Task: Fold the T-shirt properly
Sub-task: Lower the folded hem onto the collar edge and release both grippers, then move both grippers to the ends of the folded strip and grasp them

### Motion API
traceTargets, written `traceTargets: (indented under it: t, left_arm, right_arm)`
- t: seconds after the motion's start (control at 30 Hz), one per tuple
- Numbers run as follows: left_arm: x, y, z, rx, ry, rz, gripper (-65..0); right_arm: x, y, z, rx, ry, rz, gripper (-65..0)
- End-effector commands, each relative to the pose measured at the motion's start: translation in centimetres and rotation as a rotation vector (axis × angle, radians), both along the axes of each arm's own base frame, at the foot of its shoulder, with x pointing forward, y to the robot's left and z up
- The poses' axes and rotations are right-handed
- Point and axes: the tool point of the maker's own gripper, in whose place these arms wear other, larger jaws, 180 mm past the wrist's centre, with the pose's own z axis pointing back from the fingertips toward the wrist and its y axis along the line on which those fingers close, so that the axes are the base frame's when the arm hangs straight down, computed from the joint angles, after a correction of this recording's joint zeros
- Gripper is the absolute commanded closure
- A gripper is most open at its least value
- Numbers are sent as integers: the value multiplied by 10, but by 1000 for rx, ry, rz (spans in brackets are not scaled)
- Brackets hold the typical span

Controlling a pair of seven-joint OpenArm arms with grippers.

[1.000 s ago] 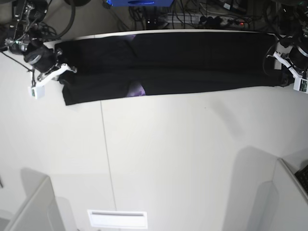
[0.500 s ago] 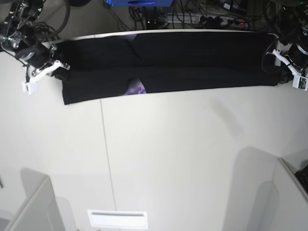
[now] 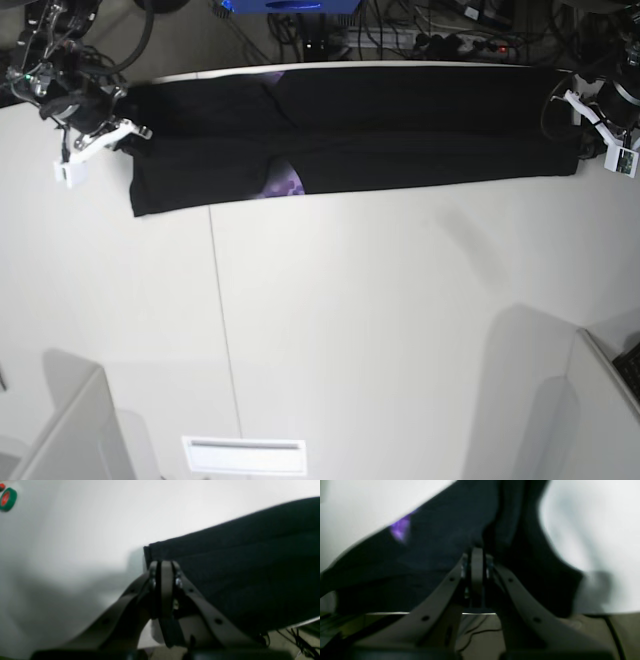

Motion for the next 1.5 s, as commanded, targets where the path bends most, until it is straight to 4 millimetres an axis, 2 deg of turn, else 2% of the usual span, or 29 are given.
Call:
traceTargets:
  t: [0.0, 0.53, 0.63, 0.77, 0.83, 0.9, 1.0, 1.07, 1.13, 1.2, 1.23, 1.37, 1.47]
  left_arm:
    - [5, 1, 8, 16, -23, -17, 0]
    - [-5, 4, 5, 18, 2, -8, -2]
    - [-5, 4, 5, 19, 3, -9, -127]
    - [-5, 5, 5, 20, 3, -7, -354]
    - [-5, 5, 5, 21, 2, -6, -438]
    - [-6, 11, 9, 30, -10, 12, -474]
    - [-7, 22, 19, 49, -36, 45, -443]
    - [-7, 23, 19, 49, -39, 50, -382]
    - [-7, 23, 19, 47, -38, 51, -252]
    - [-8, 22, 16, 38, -36, 56, -43]
    - [-10, 20, 14, 30, -36, 62, 0]
    - [-14, 13, 4, -3, -26, 79, 0]
    - [-18, 2, -16, -58, 16, 71, 0]
  right_arm:
    - [4, -5, 6, -24, -25, -1, 0]
    - [-1, -5, 0, -38, -4, -8, 0]
    - [-4, -5, -1, -38, 2, -8, -2]
    - [-4, -7, 0, -42, -2, -14, -222]
    - [-5, -8, 0, -44, -2, -16, -258]
    - [-4, -8, 1, -45, -5, -16, -254]
    - [-2, -7, 3, -46, -14, -10, -225]
    - [2, -1, 9, -51, -46, 18, -183]
    - [9, 4, 15, -69, -109, 89, -110]
    - [17, 9, 22, -91, -186, 162, 0]
    - [19, 9, 23, -96, -203, 176, 0]
    - [16, 6, 13, -81, -172, 162, 0]
    - [11, 8, 1, -60, -137, 160, 0]
